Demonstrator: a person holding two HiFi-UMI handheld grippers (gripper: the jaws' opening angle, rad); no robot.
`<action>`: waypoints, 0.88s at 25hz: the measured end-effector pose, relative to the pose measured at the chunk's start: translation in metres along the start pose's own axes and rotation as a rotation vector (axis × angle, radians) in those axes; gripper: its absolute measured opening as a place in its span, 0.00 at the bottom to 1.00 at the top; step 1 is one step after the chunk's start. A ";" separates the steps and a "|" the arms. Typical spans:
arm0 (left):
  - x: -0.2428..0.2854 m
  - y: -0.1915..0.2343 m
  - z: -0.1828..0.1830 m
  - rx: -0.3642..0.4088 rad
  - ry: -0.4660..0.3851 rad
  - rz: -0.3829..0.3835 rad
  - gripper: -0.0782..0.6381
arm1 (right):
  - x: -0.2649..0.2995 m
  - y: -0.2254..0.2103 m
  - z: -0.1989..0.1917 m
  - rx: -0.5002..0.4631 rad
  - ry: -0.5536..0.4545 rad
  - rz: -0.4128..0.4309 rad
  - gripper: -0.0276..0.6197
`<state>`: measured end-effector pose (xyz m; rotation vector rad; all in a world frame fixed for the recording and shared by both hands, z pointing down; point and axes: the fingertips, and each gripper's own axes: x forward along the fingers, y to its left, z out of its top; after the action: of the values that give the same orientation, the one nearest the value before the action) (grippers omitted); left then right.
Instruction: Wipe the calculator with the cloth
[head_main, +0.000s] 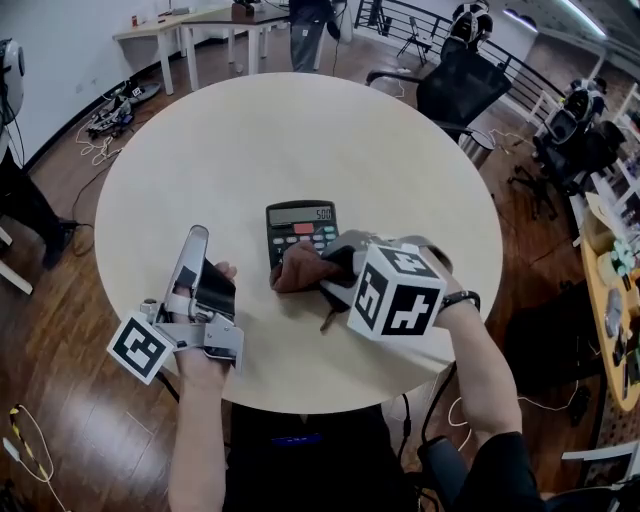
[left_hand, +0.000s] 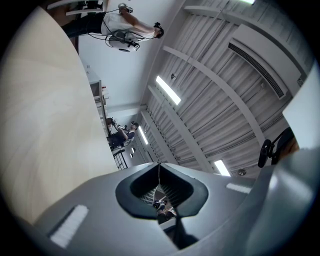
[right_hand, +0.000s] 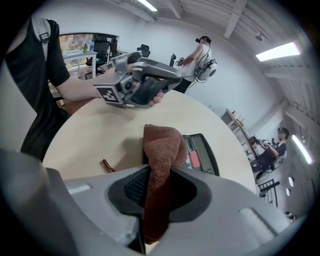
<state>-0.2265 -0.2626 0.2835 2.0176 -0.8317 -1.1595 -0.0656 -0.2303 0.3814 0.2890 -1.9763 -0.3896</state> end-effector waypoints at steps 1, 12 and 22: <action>0.000 0.000 0.000 0.001 0.001 0.000 0.10 | -0.003 0.013 -0.001 -0.023 0.002 0.042 0.14; 0.000 0.001 0.000 -0.011 -0.006 -0.007 0.10 | 0.002 -0.117 -0.006 0.133 -0.014 -0.352 0.14; 0.000 0.002 0.000 -0.003 0.002 -0.002 0.10 | 0.005 -0.031 -0.009 0.010 0.025 -0.083 0.14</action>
<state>-0.2266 -0.2635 0.2854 2.0170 -0.8264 -1.1595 -0.0589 -0.2618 0.3765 0.3814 -1.9471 -0.4272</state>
